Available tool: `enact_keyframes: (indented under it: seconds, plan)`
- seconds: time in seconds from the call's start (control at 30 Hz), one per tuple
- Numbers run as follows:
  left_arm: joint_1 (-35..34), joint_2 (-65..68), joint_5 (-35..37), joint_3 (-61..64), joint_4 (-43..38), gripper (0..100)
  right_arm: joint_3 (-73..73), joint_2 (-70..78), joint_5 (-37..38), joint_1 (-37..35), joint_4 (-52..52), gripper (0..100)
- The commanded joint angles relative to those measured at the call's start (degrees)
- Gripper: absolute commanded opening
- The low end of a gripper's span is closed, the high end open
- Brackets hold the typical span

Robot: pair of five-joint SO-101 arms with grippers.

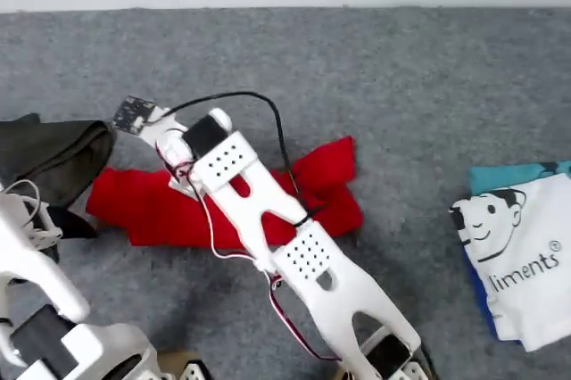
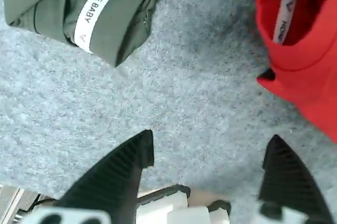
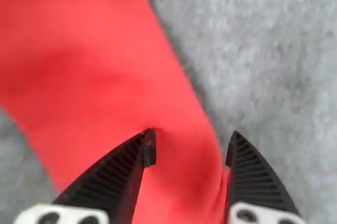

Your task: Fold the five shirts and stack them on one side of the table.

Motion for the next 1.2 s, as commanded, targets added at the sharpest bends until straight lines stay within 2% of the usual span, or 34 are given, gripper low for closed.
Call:
enact_keyframes:
  seconds: [0.0,0.17,0.33,0.67,0.87,1.0,1.1,1.17]
  plan:
    - [-0.4,-2.5,-0.7,-0.1,1.1,33,-3.7,2.8,-0.5,2.9,1.8,21.0]
    - [-0.3,-2.5,-0.7,-0.1,1.1,33,-3.9,1.4,-0.5,5.4,1.5,0.1]
    - [-0.3,-2.3,-0.7,-0.1,1.1,33,-3.9,-7.1,-0.5,7.8,2.0,1.0]
    - [-0.2,-2.2,-0.7,-0.1,1.1,33,-3.8,-40.4,-0.5,8.2,2.7,0.9]
    - [-0.2,-2.2,-0.6,-0.1,1.1,33,-3.0,-56.0,-0.4,4.2,2.7,0.9]
    - [-0.2,-2.4,-0.5,-0.1,1.1,33,2.7,-59.8,2.3,-1.0,2.7,0.9]
    - [-0.2,-2.5,-0.5,-0.1,1.1,33,10.3,-59.0,2.7,-0.4,2.7,1.1]
    - [-0.3,-2.5,-0.5,-0.1,1.1,33,15.9,-57.5,2.7,2.5,2.6,1.1]
